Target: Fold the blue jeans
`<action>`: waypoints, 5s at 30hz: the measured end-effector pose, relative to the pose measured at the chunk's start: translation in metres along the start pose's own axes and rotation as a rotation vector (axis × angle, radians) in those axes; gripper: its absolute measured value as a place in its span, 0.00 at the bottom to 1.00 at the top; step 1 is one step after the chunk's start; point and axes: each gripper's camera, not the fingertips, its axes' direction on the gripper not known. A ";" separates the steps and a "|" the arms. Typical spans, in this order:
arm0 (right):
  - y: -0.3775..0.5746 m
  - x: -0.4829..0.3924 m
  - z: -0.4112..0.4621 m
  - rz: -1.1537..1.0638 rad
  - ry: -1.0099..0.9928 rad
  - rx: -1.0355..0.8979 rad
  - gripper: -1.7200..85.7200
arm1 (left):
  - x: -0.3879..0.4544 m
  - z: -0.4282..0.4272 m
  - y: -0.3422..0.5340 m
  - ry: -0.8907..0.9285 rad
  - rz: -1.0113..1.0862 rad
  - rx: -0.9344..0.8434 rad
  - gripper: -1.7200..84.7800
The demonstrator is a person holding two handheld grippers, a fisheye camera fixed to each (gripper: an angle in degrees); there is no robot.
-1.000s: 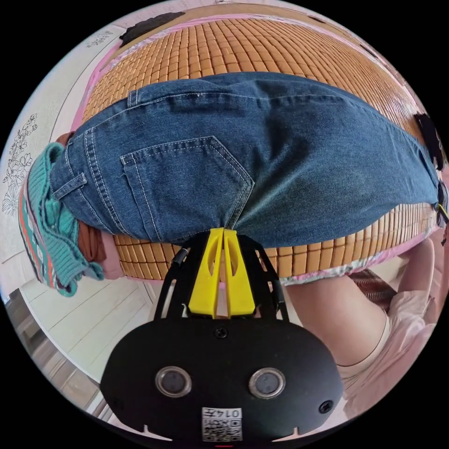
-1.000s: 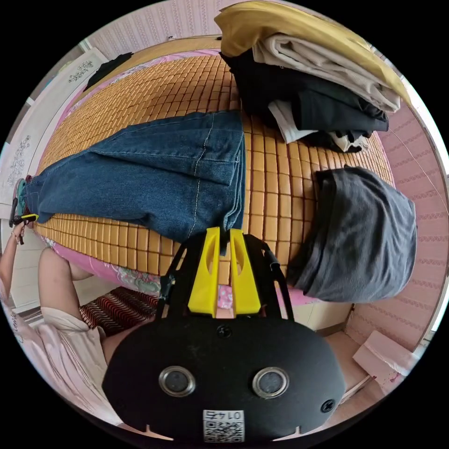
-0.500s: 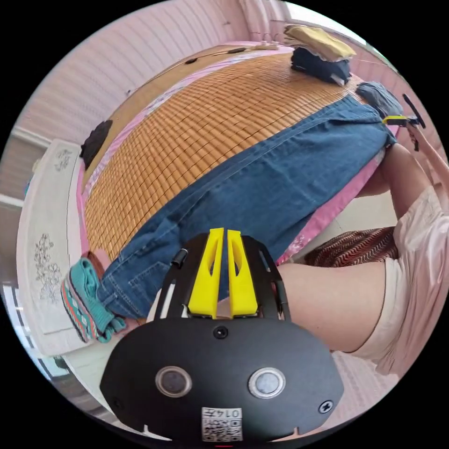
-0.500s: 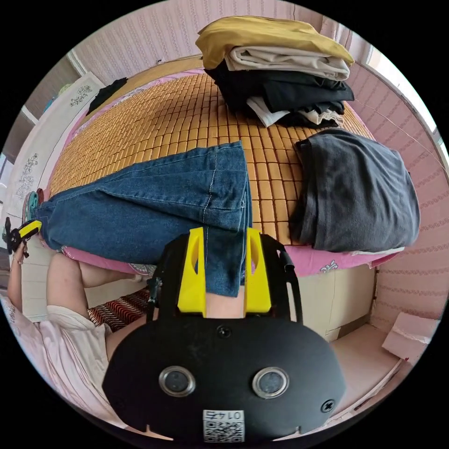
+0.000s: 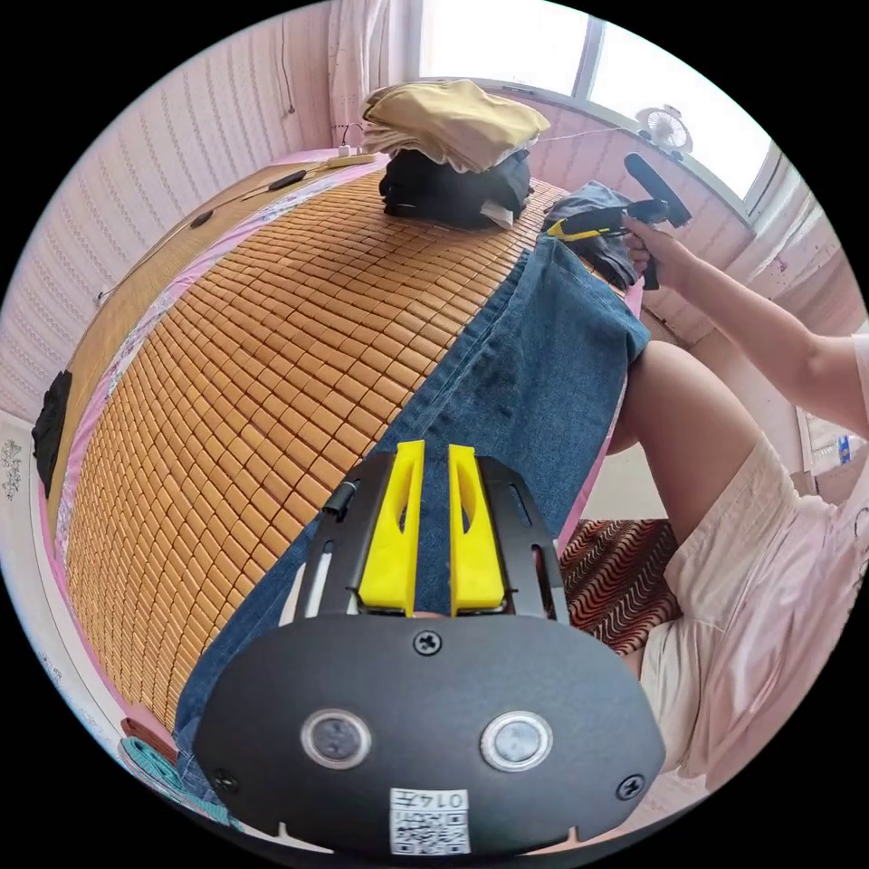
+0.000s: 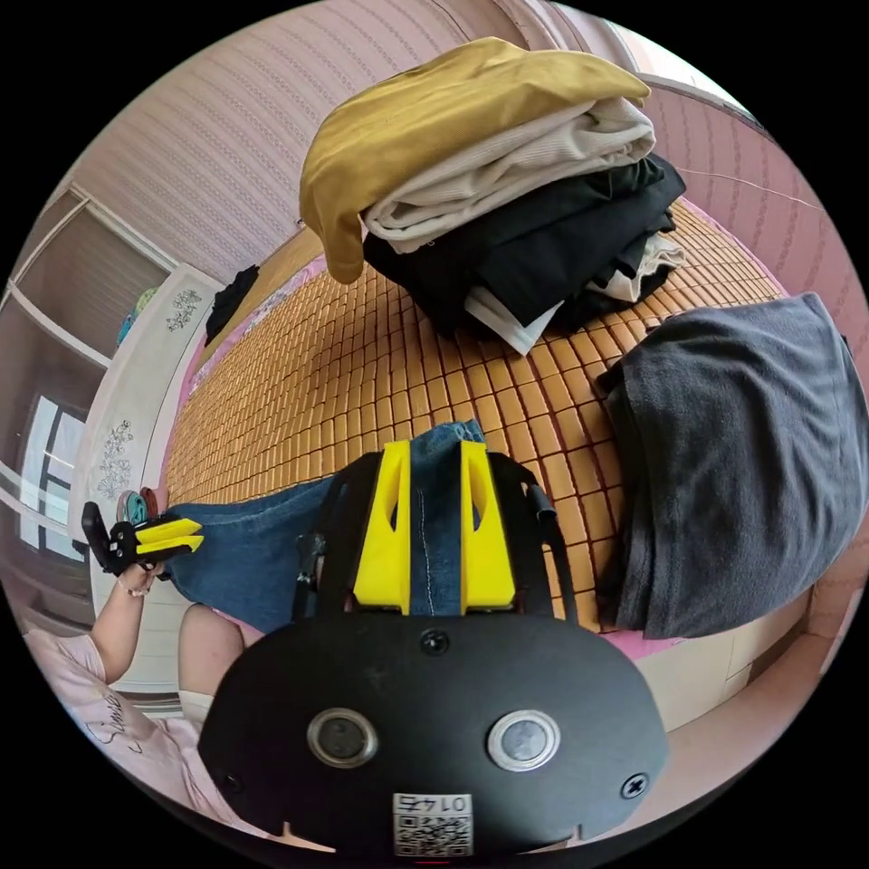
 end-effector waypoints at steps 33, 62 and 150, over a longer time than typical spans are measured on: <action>0.093 -0.080 0.108 -0.388 0.133 -0.439 0.02 | -0.084 0.062 0.057 0.027 -0.261 -0.079 0.03; -0.023 -0.155 0.297 -0.261 0.442 -0.241 0.02 | 0.018 -0.039 0.157 0.103 -0.194 -0.014 0.07; 0.023 -0.477 0.420 -0.842 -0.101 -0.387 0.02 | 0.056 -0.123 0.246 0.050 -0.359 -0.094 0.01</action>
